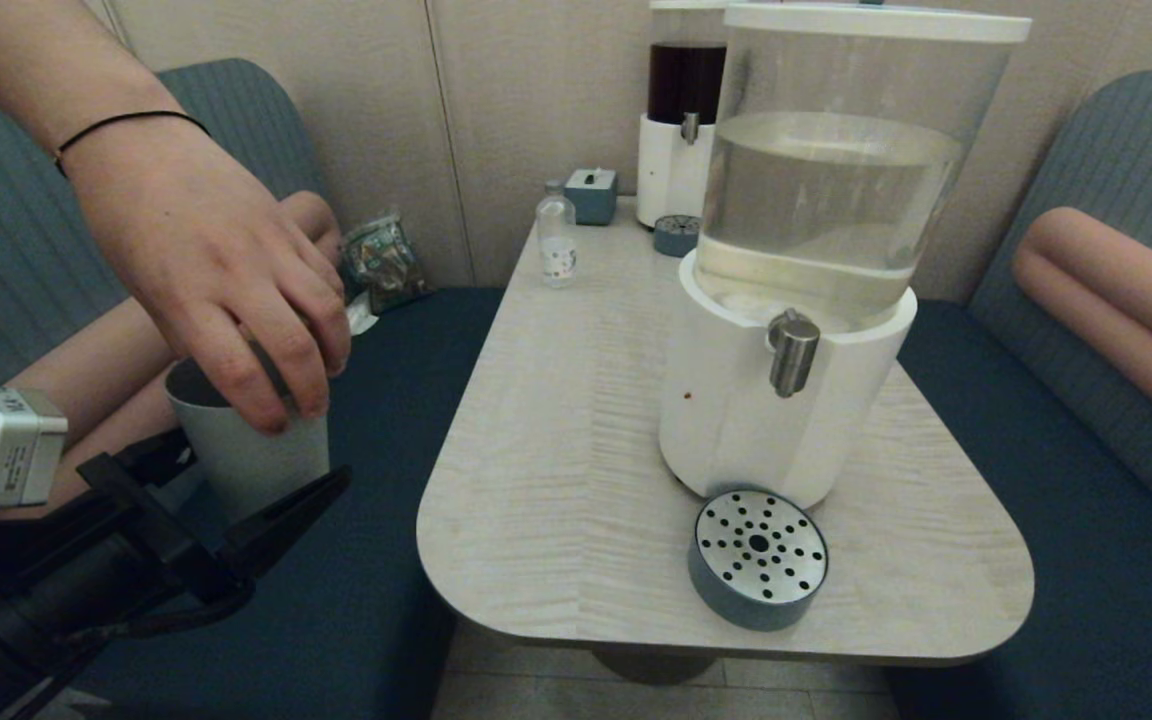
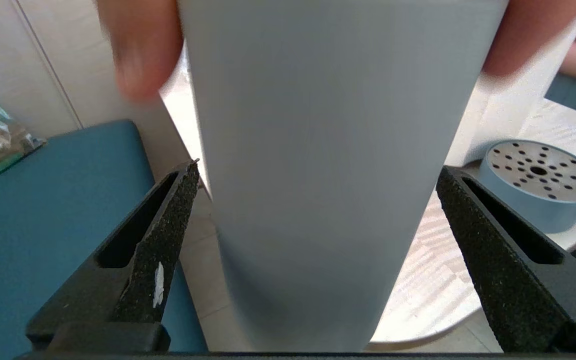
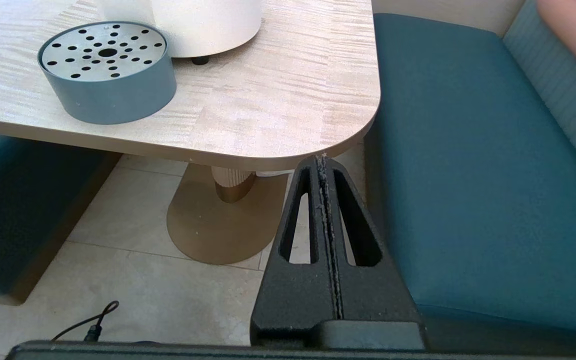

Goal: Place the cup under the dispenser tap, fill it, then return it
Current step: Pick up the cup

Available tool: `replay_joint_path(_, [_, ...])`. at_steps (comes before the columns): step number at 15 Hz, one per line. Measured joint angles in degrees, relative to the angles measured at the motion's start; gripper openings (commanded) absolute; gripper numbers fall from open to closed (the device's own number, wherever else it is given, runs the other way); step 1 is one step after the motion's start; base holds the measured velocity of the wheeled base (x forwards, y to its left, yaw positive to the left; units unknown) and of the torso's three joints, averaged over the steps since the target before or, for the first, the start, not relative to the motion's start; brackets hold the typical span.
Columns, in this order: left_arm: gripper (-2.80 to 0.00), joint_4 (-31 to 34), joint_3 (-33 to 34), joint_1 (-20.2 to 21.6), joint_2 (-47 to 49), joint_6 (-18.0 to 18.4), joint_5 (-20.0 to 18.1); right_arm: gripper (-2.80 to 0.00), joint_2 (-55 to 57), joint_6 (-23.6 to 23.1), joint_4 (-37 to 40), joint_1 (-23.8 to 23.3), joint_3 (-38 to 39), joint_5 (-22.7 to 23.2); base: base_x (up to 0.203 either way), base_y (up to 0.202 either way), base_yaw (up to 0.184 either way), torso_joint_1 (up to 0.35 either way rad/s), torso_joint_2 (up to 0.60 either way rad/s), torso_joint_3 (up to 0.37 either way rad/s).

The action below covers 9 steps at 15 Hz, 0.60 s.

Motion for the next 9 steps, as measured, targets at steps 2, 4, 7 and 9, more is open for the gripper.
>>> replay_joint_path(2, [0.0,0.0,-0.04,0.0,0.15,-0.05,0.0,-2.8,0.0,0.0,0.0,0.0,0.0,0.0,0.0,0.0,0.0,0.0,0.0,0.0])
replay_joint_path(4, [0.0,-0.02,-0.29,0.0,0.14,-0.99,0.0,-2.8,0.0,0.0,0.0,0.0,0.0,0.0,0.0,0.0,0.0,0.0,0.0,0.0])
replay_joint_path(7, [0.0,0.0,0.07,0.0,0.06,-1.12,0.01,-2.8,0.0,0.0,0.0,0.0,0.0,-0.01,0.0,0.0,0.0,0.0,0.0,0.0])
replay_joint_path(9, [0.0,0.0,0.07,-0.02,0.06,-1.15,0.01,-2.8,0.0,0.0,0.0,0.0,0.0,-0.03,0.0,0.0,0.0,0.0,0.0,0.0])
